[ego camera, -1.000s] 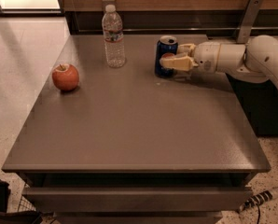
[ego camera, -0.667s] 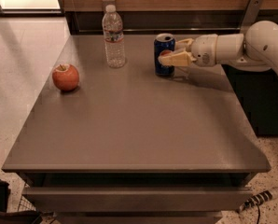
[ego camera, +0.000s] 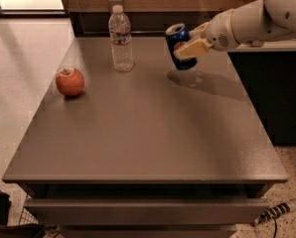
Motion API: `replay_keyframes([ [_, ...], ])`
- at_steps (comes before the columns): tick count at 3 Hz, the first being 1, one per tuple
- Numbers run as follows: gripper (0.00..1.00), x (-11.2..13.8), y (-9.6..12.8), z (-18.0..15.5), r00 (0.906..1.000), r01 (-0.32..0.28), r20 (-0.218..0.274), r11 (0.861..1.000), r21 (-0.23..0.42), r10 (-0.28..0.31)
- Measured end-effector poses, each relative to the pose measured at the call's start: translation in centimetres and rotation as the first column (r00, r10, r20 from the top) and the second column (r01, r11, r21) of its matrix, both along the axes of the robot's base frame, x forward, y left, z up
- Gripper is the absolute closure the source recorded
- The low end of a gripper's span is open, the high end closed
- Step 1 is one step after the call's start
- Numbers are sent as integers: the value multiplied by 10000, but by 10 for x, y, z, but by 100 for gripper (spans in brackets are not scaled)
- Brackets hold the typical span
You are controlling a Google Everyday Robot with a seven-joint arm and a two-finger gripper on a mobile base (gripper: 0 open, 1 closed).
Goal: Knock pepsi can over
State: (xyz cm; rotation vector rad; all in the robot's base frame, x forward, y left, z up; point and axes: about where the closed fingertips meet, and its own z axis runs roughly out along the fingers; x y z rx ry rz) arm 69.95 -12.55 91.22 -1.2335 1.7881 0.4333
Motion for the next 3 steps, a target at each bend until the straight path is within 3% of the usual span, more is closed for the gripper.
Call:
replay_keyframes([
  [1,100,-6,-11,3,9987,310,-334,9837,-1771,-375],
  [3,100,-13,-23,-3,9927,316,-905,8967,-4415,-795],
])
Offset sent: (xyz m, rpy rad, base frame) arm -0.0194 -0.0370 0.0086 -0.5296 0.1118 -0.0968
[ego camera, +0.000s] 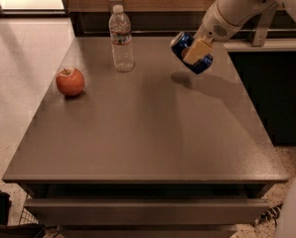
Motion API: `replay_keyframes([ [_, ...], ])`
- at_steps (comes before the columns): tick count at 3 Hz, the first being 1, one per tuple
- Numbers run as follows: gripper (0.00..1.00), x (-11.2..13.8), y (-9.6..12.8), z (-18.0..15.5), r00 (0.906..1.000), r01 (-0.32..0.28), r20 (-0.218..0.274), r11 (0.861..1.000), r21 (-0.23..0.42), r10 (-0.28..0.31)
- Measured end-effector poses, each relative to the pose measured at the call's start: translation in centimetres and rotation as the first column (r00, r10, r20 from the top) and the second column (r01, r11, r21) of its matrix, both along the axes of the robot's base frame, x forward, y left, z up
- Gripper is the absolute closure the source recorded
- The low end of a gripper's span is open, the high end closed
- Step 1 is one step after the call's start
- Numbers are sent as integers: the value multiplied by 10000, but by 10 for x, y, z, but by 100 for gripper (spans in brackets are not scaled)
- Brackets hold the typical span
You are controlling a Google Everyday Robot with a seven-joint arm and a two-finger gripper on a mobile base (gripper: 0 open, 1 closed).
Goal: Knock pepsi can over
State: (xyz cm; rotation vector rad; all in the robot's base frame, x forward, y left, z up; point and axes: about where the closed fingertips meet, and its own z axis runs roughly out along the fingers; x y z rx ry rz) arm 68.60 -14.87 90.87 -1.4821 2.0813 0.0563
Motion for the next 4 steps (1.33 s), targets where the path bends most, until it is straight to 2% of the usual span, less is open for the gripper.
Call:
replay_keyframes([
  [1,100,0,-2,-11,9988,-175,-465,9958,-902,134],
  [2,100,-1,-1,-31,9924,-566,-1168,9879,-1446,398],
  [3,100,-1,3,-50,9838,-930,-1658,9851,-1448,685],
  [4,100,1,12,-75,9717,-1345,-2101,9842,-1152,1082],
])
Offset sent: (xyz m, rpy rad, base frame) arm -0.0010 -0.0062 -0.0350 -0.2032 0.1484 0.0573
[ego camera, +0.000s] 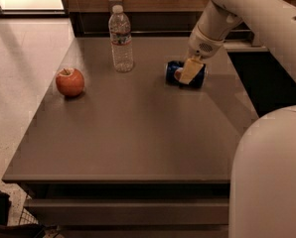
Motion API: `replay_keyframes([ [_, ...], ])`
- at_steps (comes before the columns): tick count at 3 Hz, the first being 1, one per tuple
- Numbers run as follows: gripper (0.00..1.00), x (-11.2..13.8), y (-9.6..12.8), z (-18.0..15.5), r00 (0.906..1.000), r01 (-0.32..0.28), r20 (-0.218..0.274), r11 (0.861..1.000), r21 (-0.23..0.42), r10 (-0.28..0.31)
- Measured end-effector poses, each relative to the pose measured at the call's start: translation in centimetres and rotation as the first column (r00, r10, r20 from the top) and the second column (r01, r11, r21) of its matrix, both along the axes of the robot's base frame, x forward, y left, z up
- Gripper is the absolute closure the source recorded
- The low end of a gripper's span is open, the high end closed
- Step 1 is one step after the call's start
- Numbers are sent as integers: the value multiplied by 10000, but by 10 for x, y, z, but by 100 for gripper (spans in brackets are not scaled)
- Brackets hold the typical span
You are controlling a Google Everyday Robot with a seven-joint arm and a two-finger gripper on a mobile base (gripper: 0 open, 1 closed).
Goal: Knock pepsi can over
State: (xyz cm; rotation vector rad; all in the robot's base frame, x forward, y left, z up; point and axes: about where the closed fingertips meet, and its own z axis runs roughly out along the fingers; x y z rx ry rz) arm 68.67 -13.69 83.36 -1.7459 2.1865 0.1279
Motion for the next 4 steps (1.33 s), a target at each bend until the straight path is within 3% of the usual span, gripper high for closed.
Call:
replay_keyframes([
  [1,83,0,1,1,10000,-29,-48,10000,23,29],
  [4,9,1,3,-2,9999,-49,-93,10000,22,49],
])
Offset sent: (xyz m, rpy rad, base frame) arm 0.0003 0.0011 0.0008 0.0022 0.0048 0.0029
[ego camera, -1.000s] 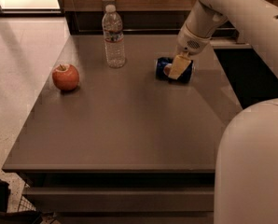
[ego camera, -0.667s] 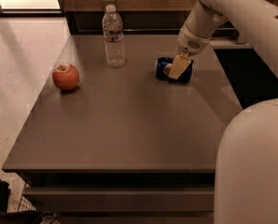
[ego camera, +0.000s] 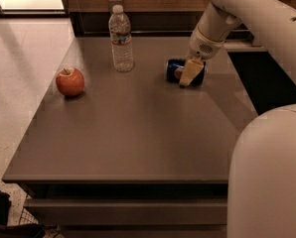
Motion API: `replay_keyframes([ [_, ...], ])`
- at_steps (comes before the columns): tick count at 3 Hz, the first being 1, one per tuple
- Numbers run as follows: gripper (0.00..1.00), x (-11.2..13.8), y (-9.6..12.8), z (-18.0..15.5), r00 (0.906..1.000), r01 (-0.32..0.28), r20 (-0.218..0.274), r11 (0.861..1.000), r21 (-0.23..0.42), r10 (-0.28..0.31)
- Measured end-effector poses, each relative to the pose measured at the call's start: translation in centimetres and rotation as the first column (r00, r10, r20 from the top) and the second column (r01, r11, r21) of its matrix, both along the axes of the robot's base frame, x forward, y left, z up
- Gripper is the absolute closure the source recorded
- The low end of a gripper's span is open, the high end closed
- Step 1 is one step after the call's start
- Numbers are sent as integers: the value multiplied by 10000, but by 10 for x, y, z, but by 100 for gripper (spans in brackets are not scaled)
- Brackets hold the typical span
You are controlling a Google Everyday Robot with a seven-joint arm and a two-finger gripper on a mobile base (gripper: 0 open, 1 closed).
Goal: Knock pepsi can over
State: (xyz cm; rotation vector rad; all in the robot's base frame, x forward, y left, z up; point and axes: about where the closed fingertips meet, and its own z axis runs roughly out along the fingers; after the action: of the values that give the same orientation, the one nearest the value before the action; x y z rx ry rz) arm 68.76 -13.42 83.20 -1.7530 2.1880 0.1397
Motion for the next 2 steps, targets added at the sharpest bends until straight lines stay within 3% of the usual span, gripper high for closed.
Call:
replay_keyframes([
  [1,9,0,0,-1,10000,-3,-7,10000,0,3],
  [2,1,1,2,-3,10000,-21,-43,10000,-1,21],
])
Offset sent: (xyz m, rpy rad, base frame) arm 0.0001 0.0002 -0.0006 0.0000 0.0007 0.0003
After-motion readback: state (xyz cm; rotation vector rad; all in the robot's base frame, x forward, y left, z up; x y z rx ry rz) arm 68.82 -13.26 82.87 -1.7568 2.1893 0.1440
